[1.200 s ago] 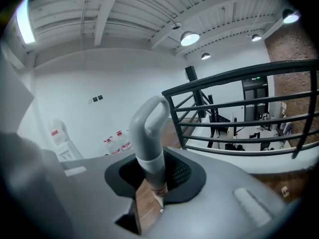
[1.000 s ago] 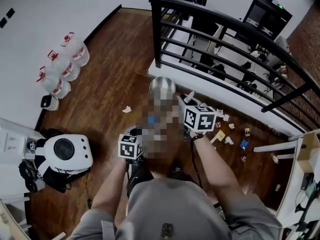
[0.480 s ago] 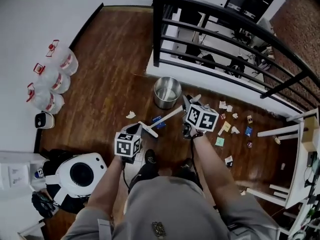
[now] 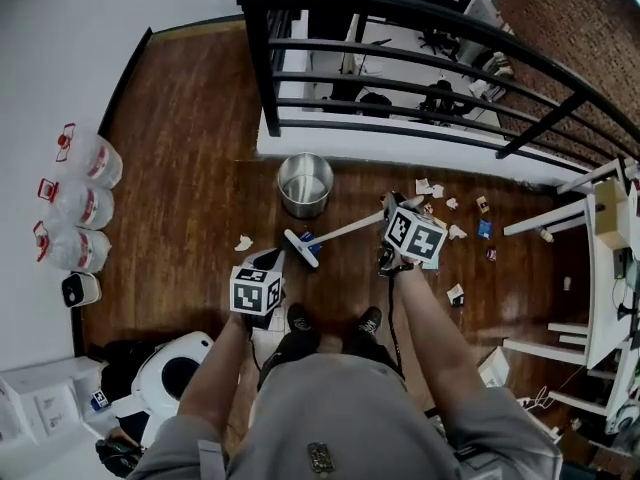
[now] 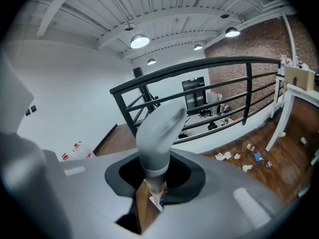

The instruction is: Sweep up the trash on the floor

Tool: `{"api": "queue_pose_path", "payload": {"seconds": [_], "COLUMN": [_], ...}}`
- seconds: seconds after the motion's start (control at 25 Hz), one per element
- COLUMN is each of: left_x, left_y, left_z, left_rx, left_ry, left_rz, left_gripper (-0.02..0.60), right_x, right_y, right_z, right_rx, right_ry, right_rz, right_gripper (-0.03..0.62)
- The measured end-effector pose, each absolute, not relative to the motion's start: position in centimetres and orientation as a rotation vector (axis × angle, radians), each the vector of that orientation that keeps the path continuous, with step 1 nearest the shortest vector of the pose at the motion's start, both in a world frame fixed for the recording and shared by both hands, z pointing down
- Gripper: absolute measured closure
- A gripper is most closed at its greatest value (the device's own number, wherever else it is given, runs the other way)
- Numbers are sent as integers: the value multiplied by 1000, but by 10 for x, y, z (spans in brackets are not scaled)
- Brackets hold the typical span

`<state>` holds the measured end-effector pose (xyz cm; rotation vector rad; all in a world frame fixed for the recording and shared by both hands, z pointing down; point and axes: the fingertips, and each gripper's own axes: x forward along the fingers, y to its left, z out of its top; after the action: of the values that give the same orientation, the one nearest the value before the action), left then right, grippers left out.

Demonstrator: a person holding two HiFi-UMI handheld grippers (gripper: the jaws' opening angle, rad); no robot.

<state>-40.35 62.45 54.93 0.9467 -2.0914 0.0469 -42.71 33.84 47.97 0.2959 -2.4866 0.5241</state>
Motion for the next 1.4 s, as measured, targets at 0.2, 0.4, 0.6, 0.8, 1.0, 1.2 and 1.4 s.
{"api": "queue_pose_path", "payload": {"seconds": [0.2, 0.4, 0.6, 0.8, 1.0, 1.2, 1.4], "left_x": [-395, -383, -379, -382, -390, -397, -404], "left_y": [560, 508, 470, 472, 495, 530, 578], "left_z": [546, 547, 539, 537, 536, 540, 547], "left_rx": [1050, 1129, 1194, 1191, 1162, 1103, 1027], "left_ry": [-2054, -2010, -2001, -2009, -2029, -2057, -2081], "left_rz": [75, 103, 115, 119, 109, 89, 67], "left_gripper": [574, 574, 574, 574, 574, 574, 574], "right_x": [-400, -368, -352, -354, -366, -386, -420], "right_y": [264, 203, 170, 178, 211, 267, 341], "right_z": [469, 455, 444, 436, 417, 409, 412], "right_rx": [437, 555, 607, 571, 452, 293, 123], "right_ry": [-2504, -2506, -2514, -2526, -2558, -2560, -2559], "right_rz": [506, 482, 458, 436, 379, 397, 450], "right_gripper": [528, 528, 528, 526, 526, 526, 526]}}
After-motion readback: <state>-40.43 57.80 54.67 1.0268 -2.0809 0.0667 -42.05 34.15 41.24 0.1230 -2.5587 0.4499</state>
